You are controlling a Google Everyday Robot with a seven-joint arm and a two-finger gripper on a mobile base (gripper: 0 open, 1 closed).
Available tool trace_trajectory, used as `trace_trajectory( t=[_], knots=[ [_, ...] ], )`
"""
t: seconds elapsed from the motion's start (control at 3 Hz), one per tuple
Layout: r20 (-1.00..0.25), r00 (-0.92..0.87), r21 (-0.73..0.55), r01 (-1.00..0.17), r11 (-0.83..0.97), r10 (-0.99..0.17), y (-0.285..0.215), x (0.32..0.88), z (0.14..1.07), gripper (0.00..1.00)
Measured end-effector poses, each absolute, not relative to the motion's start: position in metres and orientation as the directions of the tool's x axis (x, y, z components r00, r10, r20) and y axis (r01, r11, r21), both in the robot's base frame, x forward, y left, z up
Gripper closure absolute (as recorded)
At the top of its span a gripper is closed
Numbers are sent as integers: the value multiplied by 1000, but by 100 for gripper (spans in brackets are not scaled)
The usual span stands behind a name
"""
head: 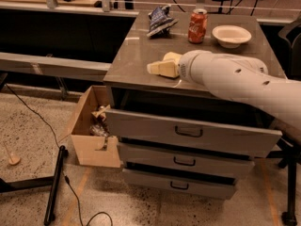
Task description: Place sponge into paper bowl
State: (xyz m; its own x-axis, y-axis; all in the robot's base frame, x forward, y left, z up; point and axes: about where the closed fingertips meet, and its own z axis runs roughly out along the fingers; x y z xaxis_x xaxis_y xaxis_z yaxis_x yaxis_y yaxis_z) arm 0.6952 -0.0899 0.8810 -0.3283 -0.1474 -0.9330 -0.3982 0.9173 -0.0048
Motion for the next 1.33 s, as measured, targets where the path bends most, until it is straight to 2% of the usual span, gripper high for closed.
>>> trace_trajectory(
  t=[0.67, 1.0, 1.33],
  knots=[
    [-939, -317, 0, -391, 920, -135, -78, 706, 853, 0],
    [-938, -324, 8, -380, 925, -125, -76, 710, 842, 9],
    [-938, -326, 10, -365, 931, -118, -77, 713, 835, 26]
  ],
)
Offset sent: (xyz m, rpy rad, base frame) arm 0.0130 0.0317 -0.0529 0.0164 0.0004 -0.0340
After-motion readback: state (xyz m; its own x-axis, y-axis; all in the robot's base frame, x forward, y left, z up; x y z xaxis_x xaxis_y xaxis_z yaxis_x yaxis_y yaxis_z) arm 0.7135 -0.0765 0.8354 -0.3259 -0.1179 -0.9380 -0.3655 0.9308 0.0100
